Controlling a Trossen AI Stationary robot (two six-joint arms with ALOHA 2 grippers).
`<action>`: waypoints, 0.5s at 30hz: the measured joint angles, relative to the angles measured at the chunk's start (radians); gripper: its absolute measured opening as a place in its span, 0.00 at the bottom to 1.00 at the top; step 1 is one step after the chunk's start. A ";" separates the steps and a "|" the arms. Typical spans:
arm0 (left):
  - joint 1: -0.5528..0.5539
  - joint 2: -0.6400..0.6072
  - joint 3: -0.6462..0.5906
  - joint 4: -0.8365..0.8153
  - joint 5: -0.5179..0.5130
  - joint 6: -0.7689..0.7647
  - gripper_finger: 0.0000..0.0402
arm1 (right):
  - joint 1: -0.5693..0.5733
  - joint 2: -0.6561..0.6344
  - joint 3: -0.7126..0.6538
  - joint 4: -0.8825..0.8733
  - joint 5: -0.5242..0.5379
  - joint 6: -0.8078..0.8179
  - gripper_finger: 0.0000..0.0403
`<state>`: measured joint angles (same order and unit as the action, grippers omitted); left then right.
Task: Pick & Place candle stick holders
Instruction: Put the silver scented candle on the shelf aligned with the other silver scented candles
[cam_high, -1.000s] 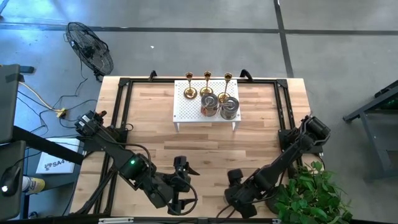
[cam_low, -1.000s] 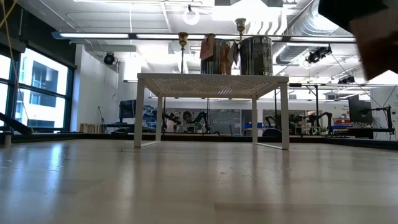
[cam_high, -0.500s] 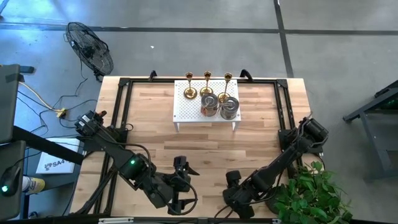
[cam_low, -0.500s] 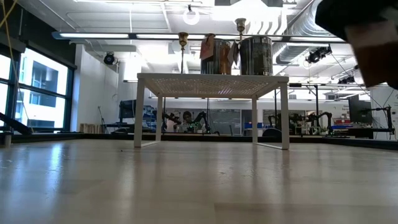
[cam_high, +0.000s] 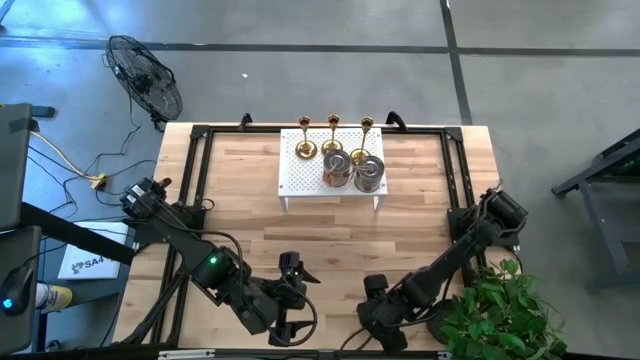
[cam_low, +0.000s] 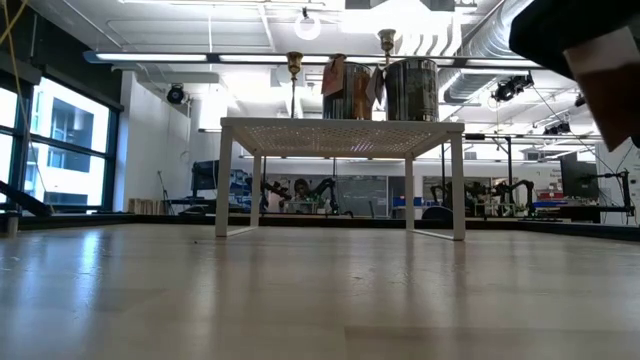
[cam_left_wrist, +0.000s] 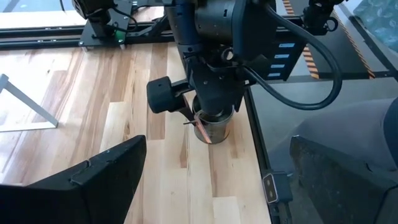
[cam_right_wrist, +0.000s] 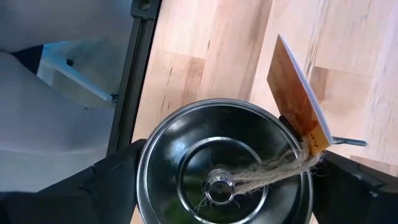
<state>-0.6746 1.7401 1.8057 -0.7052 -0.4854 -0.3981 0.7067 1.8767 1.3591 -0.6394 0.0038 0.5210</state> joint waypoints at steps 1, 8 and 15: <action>0.000 0.000 0.000 0.000 0.000 0.000 0.97 | 0.000 0.000 0.000 0.000 -0.002 0.000 0.88; 0.000 0.000 0.000 0.000 0.000 0.000 0.97 | -0.001 0.000 0.001 0.001 -0.004 -0.003 0.88; 0.000 0.000 0.000 0.000 0.000 0.000 0.97 | 0.000 -0.010 -0.001 -0.006 0.002 -0.014 0.88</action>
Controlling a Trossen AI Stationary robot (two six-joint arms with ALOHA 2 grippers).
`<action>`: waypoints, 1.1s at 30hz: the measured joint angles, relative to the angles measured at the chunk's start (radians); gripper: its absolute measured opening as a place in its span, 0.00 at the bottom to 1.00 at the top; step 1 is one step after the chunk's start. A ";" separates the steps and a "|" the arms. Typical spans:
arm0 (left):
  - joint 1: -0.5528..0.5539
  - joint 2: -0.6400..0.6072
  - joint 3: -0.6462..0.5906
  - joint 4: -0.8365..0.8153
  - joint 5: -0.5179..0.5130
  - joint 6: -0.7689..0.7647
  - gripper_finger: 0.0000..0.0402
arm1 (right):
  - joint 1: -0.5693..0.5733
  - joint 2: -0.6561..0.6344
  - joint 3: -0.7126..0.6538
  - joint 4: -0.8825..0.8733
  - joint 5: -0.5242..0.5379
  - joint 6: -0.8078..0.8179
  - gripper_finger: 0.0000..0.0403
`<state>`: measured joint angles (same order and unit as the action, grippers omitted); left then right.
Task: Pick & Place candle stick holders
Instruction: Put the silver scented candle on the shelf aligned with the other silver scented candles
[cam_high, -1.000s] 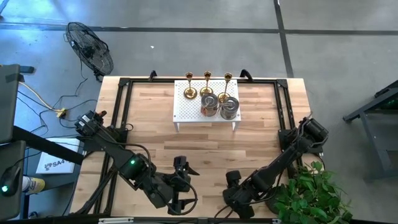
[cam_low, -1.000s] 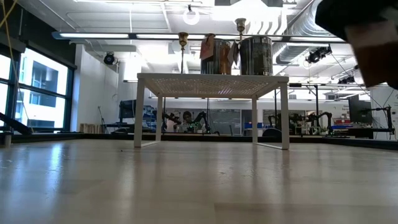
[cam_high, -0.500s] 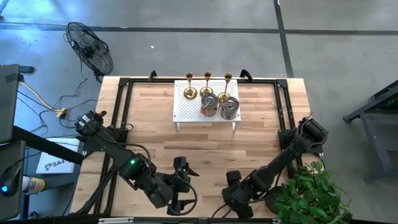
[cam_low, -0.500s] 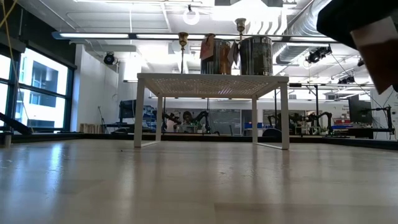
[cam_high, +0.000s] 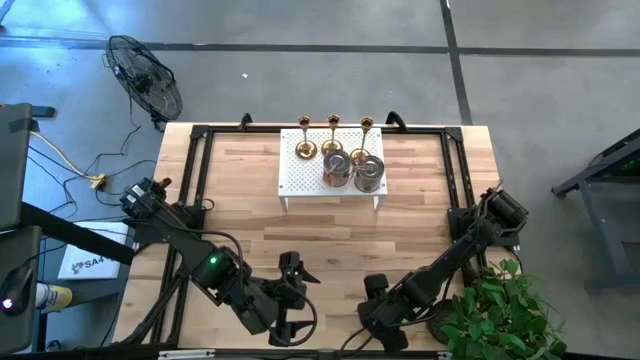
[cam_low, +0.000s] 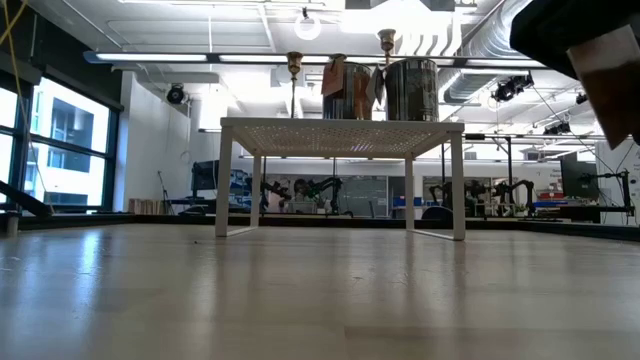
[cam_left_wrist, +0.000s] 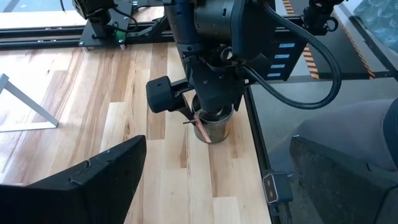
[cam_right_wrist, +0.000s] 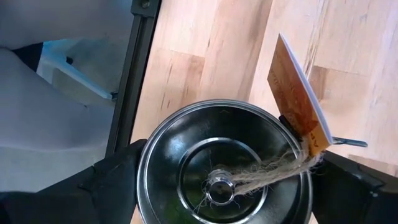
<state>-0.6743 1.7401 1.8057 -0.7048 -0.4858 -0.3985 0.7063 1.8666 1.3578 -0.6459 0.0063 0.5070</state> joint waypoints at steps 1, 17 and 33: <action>0.000 0.000 0.000 0.000 0.000 0.000 0.97 | 0.000 -0.003 -0.001 -0.003 0.005 -0.007 0.88; 0.000 0.000 0.000 0.003 0.026 0.000 0.97 | -0.003 -0.148 0.001 0.046 0.171 -0.084 0.88; 0.001 0.000 -0.001 0.006 -0.079 0.008 0.97 | -0.006 -0.306 0.003 0.304 0.450 -0.481 0.88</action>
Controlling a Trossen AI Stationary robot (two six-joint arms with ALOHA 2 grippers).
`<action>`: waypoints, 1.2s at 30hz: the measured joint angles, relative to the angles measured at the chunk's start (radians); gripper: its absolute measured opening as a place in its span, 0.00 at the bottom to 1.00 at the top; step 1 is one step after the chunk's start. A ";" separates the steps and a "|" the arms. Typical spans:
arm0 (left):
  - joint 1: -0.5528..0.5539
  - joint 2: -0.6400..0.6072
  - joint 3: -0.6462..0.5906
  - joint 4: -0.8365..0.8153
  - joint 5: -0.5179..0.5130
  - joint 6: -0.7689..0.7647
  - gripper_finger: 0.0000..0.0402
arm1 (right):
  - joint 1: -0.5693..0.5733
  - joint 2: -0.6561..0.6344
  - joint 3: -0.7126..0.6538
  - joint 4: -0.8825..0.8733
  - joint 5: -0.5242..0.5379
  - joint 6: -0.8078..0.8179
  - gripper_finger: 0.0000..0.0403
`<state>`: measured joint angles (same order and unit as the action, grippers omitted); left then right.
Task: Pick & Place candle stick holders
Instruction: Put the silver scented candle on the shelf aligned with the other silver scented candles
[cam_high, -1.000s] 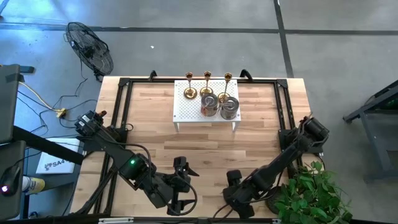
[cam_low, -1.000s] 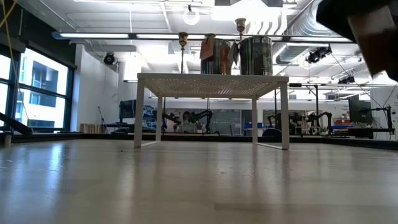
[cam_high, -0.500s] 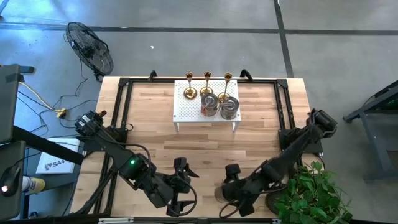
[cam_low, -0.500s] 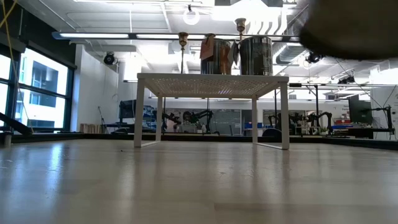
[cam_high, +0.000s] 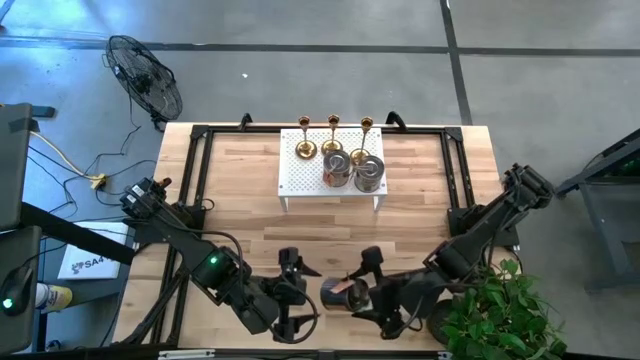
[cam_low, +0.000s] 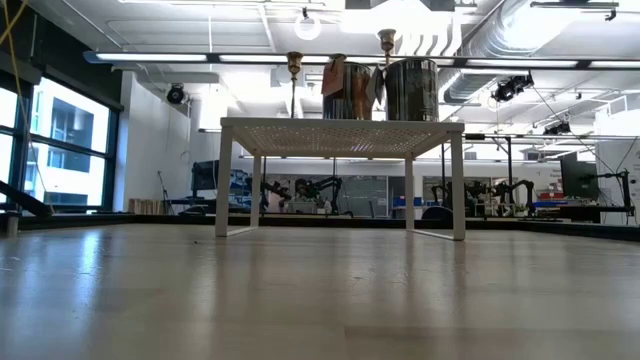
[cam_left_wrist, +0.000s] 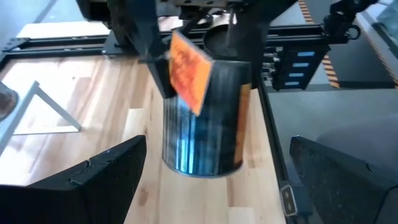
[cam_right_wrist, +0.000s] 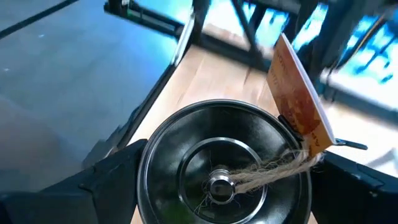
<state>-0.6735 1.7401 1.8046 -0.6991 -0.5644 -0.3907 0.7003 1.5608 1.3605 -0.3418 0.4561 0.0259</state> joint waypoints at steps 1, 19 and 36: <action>0.000 0.000 0.000 0.000 -0.008 0.000 0.97 | 0.000 0.000 0.000 0.019 0.012 -0.035 0.88; 0.069 0.022 0.001 0.028 0.034 -0.014 0.97 | -0.023 0.000 0.000 0.191 0.052 -0.265 0.88; 0.155 0.029 0.000 0.014 0.199 0.020 0.97 | -0.029 0.002 0.000 0.159 0.062 -0.252 0.88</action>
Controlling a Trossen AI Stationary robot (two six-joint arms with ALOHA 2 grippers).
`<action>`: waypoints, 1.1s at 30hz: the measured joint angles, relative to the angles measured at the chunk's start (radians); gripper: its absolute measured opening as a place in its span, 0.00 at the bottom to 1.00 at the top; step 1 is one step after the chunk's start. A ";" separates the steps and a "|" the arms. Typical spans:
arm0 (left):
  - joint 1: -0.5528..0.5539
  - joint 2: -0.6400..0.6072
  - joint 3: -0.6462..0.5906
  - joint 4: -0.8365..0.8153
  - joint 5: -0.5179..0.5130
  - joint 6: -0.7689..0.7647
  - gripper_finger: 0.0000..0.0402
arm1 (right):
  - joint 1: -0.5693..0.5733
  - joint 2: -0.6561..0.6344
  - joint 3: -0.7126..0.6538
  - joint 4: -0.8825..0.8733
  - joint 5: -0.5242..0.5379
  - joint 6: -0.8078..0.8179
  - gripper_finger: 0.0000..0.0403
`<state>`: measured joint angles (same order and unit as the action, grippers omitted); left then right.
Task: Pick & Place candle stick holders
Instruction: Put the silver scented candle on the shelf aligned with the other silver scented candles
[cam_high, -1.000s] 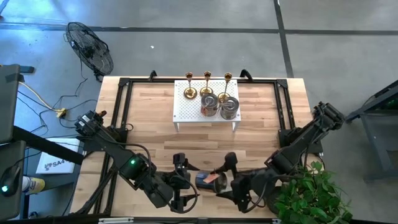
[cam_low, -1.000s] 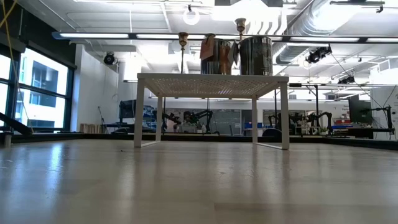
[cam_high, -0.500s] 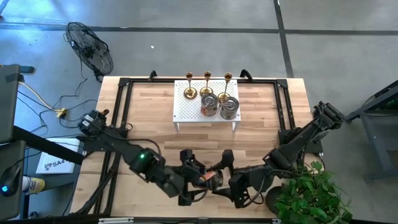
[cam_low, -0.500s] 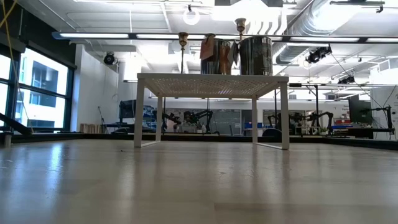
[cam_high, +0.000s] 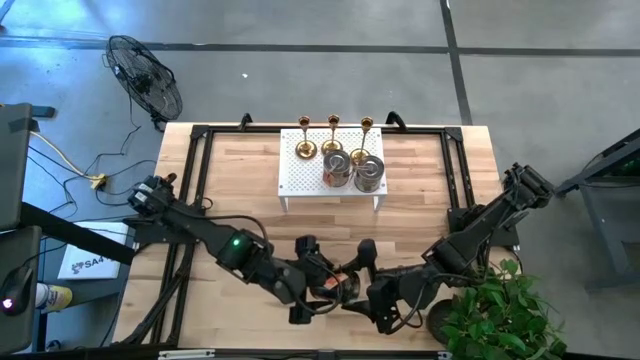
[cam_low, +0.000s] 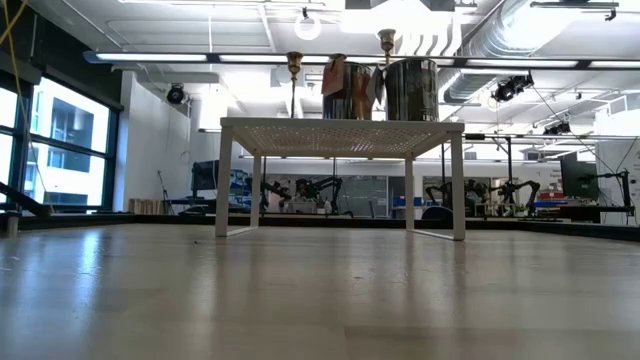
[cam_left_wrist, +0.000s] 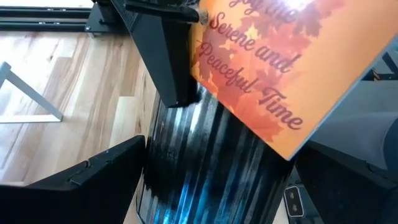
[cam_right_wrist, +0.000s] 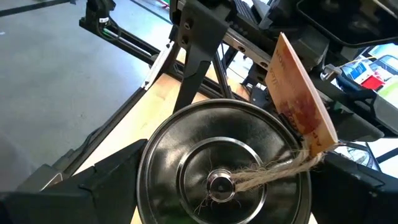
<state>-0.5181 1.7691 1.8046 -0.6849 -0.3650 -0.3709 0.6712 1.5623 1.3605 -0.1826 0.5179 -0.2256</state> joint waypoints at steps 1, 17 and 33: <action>0.001 0.000 0.000 0.000 0.006 0.001 0.97 | 0.000 0.000 0.000 -0.003 0.000 0.001 0.88; 0.021 0.057 0.001 0.055 0.094 0.079 0.85 | -0.004 0.001 -0.002 -0.028 -0.042 0.028 0.87; 0.028 0.070 0.000 0.075 0.062 0.067 0.84 | 0.021 -0.001 0.005 -0.030 0.014 0.065 0.96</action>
<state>-0.4903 1.8386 1.8041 -0.6102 -0.3030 -0.3036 0.6919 1.5618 1.3653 -0.2124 0.5319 -0.1604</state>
